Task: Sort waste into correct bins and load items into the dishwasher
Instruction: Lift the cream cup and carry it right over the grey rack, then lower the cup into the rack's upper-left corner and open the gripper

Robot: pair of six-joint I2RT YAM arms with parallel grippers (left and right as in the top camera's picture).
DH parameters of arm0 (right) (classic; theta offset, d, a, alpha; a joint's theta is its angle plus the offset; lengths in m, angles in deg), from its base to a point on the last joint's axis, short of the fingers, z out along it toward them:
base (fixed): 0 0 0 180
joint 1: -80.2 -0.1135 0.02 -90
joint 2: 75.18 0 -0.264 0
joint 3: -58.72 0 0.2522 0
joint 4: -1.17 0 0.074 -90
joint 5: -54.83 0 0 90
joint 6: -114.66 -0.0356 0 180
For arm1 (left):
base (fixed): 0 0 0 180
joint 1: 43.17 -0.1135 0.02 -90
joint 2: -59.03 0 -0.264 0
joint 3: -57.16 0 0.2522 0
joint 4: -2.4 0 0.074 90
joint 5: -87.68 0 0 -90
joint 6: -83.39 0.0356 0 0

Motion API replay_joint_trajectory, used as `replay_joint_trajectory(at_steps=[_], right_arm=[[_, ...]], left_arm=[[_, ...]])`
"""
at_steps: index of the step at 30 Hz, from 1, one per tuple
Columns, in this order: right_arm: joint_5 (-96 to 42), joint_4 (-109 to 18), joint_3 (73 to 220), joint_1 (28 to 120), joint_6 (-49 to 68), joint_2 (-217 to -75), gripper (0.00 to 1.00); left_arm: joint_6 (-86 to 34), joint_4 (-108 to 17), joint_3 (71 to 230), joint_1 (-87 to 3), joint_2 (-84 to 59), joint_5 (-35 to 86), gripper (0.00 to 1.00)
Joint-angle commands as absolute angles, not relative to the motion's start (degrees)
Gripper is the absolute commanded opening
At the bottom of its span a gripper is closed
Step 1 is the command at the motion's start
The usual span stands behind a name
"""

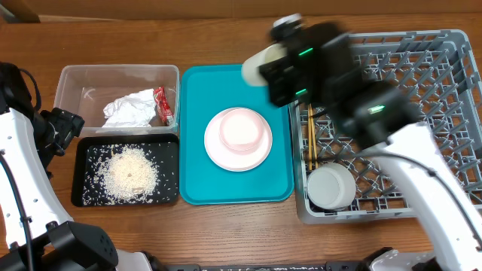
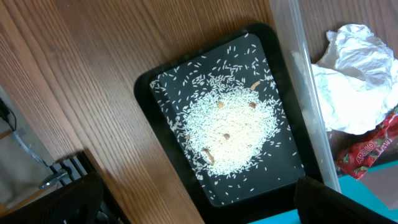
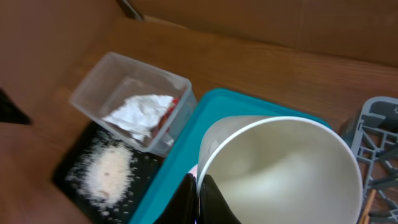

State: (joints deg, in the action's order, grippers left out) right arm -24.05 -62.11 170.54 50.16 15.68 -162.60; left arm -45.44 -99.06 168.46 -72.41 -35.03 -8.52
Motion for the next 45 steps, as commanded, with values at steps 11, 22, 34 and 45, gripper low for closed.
replay_joint_trajectory(at_steps=[11, 22, 34, 45], right_arm=[[31.03, -71.77, 171.22, 83.03, 14.15, -162.33, 0.04], [38.63, -72.84, 171.22, 89.28, 11.92, -162.36, 0.04], [45.93, -60.06, 171.22, 89.28, 9.39, -163.25, 0.04], [48.03, -51.1, 171.18, 89.28, 9.39, -174.62, 0.04]], left_arm=[[-46.03, -99.1, 169.77, -72.01, -34.35, -8.69, 1.0], [-46.03, -99.1, 169.77, -72.01, -34.35, -8.69, 1.0], [-46.03, -99.1, 169.77, -72.01, -34.35, -8.69, 1.0], [-46.03, -99.1, 169.77, -72.01, -34.35, -8.69, 1.0]])
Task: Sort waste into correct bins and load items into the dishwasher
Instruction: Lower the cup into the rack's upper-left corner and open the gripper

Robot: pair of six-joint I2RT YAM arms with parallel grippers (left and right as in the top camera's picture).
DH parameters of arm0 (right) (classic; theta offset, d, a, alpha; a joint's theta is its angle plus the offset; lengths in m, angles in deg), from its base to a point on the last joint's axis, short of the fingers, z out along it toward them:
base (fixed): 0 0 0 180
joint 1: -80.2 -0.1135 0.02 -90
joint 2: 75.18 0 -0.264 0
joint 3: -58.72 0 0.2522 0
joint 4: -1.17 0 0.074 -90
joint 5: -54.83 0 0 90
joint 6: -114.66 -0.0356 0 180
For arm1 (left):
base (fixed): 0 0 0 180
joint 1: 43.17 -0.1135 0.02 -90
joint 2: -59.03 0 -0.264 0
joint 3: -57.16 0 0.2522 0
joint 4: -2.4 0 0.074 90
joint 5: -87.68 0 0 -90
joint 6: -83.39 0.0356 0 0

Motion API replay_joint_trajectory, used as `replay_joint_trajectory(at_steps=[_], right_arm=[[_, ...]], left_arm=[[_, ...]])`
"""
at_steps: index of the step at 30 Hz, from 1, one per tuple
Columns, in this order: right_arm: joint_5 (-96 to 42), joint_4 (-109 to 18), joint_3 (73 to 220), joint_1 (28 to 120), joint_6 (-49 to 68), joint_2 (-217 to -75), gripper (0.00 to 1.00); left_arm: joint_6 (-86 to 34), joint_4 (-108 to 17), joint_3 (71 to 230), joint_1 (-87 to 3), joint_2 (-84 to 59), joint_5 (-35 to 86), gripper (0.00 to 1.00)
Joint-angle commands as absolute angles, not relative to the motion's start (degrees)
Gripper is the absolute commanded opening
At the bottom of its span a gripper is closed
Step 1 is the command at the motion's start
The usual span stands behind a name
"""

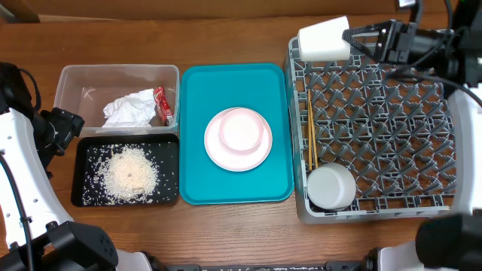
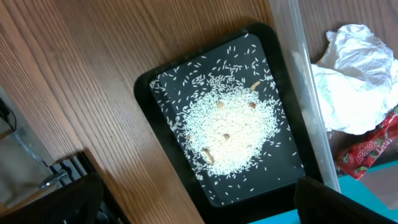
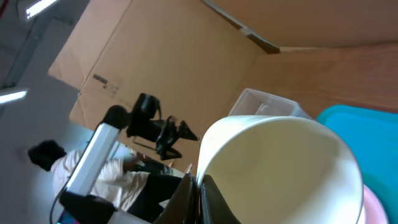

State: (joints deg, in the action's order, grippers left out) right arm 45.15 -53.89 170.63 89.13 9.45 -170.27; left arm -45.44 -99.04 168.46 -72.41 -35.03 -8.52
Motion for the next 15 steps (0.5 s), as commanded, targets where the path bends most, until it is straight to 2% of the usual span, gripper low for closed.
replay_joint_trajectory(at_steps=[1, 4, 15], right_arm=[[49.67, -49.24, 171.18, 89.26, 9.39, -176.13, 0.04], [54.74, -43.18, 171.18, 89.26, 9.35, -180.78, 0.04], [54.11, -35.97, 171.18, 88.85, 9.8, -194.27, 0.04]], left_arm=[[-46.03, -99.1, 169.77, -72.01, -34.35, -8.69, 1.0], [-46.03, -99.1, 169.77, -72.01, -34.35, -8.69, 1.0], [-46.03, -99.1, 169.77, -72.01, -34.35, -8.69, 1.0]])
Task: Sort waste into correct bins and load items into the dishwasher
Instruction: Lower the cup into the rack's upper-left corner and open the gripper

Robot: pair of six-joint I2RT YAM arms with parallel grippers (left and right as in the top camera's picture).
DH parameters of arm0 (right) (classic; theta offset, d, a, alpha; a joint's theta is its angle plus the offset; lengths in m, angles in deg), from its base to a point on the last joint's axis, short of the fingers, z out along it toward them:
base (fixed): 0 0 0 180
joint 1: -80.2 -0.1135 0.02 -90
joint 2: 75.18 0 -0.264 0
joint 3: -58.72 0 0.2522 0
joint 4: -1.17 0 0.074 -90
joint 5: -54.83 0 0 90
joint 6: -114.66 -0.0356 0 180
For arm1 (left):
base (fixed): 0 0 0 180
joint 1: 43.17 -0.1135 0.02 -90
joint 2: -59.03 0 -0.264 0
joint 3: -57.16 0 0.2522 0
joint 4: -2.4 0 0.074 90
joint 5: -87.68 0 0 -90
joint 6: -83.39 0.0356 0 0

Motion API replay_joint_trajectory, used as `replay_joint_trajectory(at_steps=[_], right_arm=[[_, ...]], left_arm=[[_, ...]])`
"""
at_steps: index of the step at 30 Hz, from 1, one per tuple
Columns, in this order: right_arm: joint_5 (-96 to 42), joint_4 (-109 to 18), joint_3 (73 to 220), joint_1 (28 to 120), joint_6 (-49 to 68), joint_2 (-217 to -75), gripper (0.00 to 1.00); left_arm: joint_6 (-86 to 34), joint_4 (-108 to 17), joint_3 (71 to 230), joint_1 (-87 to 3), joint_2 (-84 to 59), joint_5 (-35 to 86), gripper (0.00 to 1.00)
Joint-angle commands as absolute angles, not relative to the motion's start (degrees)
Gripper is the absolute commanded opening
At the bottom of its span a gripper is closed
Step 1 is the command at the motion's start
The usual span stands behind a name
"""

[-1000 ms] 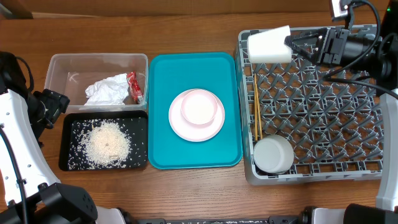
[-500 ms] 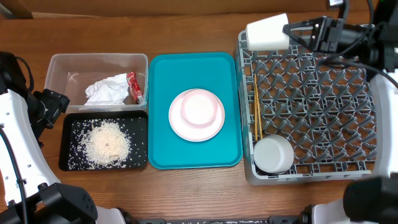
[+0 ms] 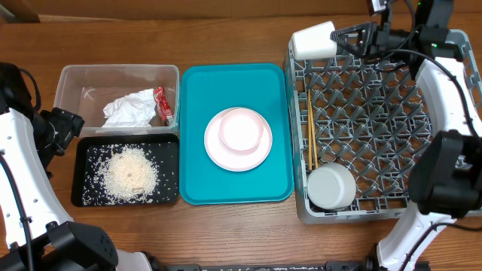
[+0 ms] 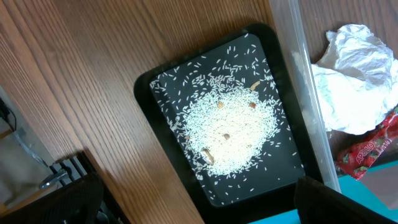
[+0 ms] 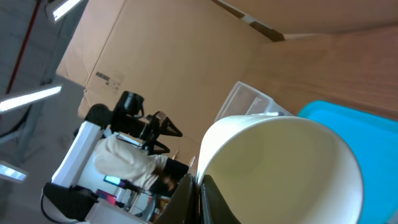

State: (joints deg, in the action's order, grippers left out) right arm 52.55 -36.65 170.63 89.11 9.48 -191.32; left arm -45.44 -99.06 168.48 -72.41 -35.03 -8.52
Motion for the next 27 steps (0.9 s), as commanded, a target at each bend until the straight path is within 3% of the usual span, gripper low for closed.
replay_joint_trajectory(at_steps=[1, 27], right_arm=[[53.67, -35.93, 171.18, 88.85, 9.83, -195.4, 0.04], [46.63, -36.21, 171.11, 86.14, 9.8, -204.15, 0.04]], left_arm=[[-46.03, -99.1, 169.77, -72.01, -34.35, -8.69, 1.0], [-46.03, -99.1, 169.77, -72.01, -34.35, -8.69, 1.0]])
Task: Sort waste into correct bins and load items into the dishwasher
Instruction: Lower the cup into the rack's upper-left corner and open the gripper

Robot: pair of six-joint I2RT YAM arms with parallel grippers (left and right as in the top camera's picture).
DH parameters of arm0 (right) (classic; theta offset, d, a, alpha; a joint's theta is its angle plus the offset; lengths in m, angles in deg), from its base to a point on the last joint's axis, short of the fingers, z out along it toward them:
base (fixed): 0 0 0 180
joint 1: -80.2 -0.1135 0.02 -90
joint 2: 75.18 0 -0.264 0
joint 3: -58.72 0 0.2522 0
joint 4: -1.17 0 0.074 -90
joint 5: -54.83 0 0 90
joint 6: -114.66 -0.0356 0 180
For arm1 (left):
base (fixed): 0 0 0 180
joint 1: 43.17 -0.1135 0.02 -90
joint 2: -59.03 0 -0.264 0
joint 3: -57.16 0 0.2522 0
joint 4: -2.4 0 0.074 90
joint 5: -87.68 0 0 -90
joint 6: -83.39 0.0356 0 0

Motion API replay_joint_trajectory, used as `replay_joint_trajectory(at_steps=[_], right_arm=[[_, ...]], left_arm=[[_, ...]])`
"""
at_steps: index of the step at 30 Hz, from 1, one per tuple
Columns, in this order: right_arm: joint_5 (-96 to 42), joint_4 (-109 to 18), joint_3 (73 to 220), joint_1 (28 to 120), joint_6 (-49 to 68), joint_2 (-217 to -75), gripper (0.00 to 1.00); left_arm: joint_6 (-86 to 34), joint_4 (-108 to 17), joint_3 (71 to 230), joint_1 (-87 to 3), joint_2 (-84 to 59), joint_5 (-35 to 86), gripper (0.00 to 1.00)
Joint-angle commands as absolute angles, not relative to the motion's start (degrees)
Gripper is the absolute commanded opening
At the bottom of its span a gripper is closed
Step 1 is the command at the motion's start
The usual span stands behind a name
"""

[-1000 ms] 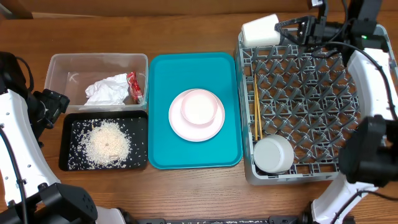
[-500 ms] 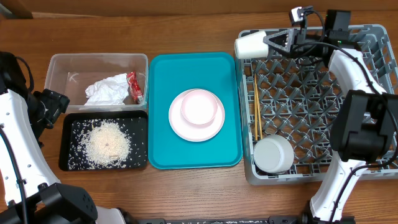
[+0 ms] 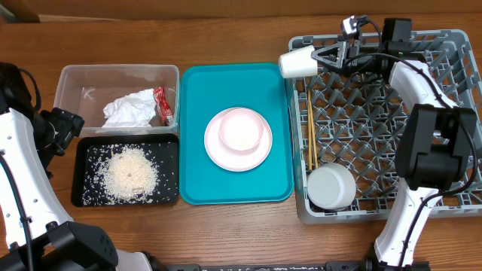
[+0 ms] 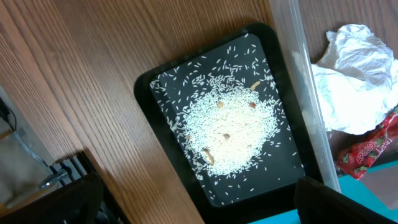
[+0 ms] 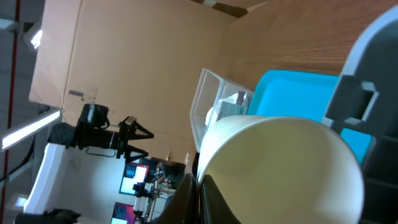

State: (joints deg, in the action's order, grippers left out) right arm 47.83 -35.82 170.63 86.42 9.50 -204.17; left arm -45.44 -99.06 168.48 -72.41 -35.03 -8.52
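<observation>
My right gripper (image 3: 322,58) is shut on the rim of a white paper cup (image 3: 297,63), one finger inside it and one outside. The cup lies tipped on its side at the far left corner of the grey dish rack (image 3: 392,113), its mouth (image 5: 280,174) towards the wrist camera, the fingertips (image 5: 198,194) pinching the rim. A pink bowl on a pink plate (image 3: 239,138) stands on the teal tray (image 3: 196,98). My left gripper (image 3: 65,125) hovers open over the black tray of rice (image 4: 227,134), holding nothing.
Wooden chopsticks (image 3: 309,139) and a white bowl (image 3: 330,186) sit in the rack's left side. A clear bin (image 3: 83,83) holds crumpled tissue (image 3: 129,110) and a red wrapper (image 3: 163,105). The black rice tray (image 3: 166,150) lies in front of the bin.
My right gripper has moved the cup lower and a little to the left, from above the rack's far left corner to its left rim. The left arm is unchanged.
My right gripper first held the cup over the far right corner of the teal tray. Then it held it at the rack's far left corner, on its side. Now the cup sits lower at that corner's left rim. The left arm stayed over the rice tray.
</observation>
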Motion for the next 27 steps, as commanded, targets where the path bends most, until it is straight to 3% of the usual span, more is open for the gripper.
replay_joint_trajectory(at_steps=[1, 16, 27], right_arm=[[46.04, -36.36, 171.13, 86.03, 9.8, -204.15, 0.04], [43.66, -37.24, 171.11, 83.99, 9.83, -204.17, 0.04], [33.39, -46.53, 171.13, 84.45, 12.84, -204.17, 0.04]], left_arm=[[-46.03, -99.12, 169.77, -72.01, -34.35, -8.69, 1.0], [-46.03, -99.12, 169.77, -72.01, -34.35, -8.69, 1.0], [-46.03, -99.1, 169.77, -72.01, -34.35, -8.69, 1.0]])
